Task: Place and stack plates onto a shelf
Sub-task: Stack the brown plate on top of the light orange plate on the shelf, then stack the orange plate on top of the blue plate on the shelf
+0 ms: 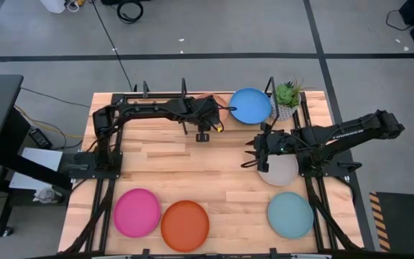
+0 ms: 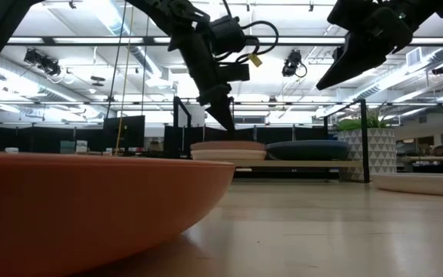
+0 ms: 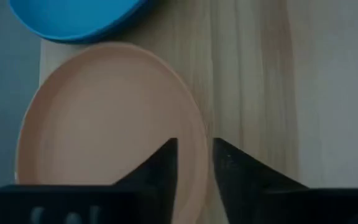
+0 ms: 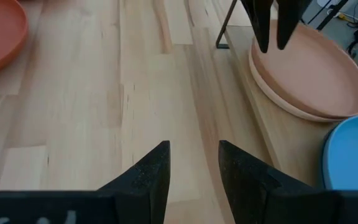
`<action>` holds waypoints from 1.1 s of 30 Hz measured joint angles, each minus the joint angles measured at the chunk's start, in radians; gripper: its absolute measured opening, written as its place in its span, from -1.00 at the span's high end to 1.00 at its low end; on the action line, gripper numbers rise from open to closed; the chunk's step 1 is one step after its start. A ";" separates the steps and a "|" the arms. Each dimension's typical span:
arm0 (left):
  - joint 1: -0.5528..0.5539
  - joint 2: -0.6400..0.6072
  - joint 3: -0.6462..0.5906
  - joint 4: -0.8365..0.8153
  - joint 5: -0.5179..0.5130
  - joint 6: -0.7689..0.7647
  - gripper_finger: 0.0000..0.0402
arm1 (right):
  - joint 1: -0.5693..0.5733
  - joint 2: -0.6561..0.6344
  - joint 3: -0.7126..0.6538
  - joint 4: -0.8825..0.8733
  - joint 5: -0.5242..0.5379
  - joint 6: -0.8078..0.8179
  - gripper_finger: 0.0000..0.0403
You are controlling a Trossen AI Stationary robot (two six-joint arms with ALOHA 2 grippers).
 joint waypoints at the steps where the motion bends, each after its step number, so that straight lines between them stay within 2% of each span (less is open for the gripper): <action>1: 0.000 0.000 0.000 0.005 0.000 0.000 0.38 | 0.000 0.000 0.000 0.000 0.000 0.000 0.30; 5: 0.001 0.000 0.000 0.013 0.000 -0.001 0.20 | 0.000 0.000 0.000 0.000 0.004 -0.001 0.30; 9: -0.003 0.000 0.000 0.001 0.010 -0.010 0.15 | 0.000 0.000 0.000 0.000 0.004 -0.002 0.30; 15: -0.068 -0.021 0.000 -0.092 0.248 -0.066 0.15 | 0.000 0.000 0.000 -0.001 0.005 0.000 0.30; 19: -0.163 -0.032 0.000 -0.242 0.372 -0.129 0.15 | 0.000 0.000 0.000 -0.006 0.004 0.006 0.30; 21: -0.219 -0.032 -0.003 -0.321 0.387 -0.168 0.15 | 0.000 0.000 0.000 -0.007 0.002 0.016 0.30; 25: -0.332 -0.029 -0.060 -0.354 0.389 -0.223 0.15 | 0.000 0.000 0.000 -0.014 -0.003 0.032 0.30; 29: -0.420 -0.029 -0.128 -0.298 0.393 -0.286 0.15 | 0.000 0.000 0.000 -0.015 -0.005 0.035 0.30; 33: -0.463 -0.028 -0.173 -0.220 0.409 -0.352 0.15 | 0.000 0.000 0.000 -0.007 -0.004 0.029 0.30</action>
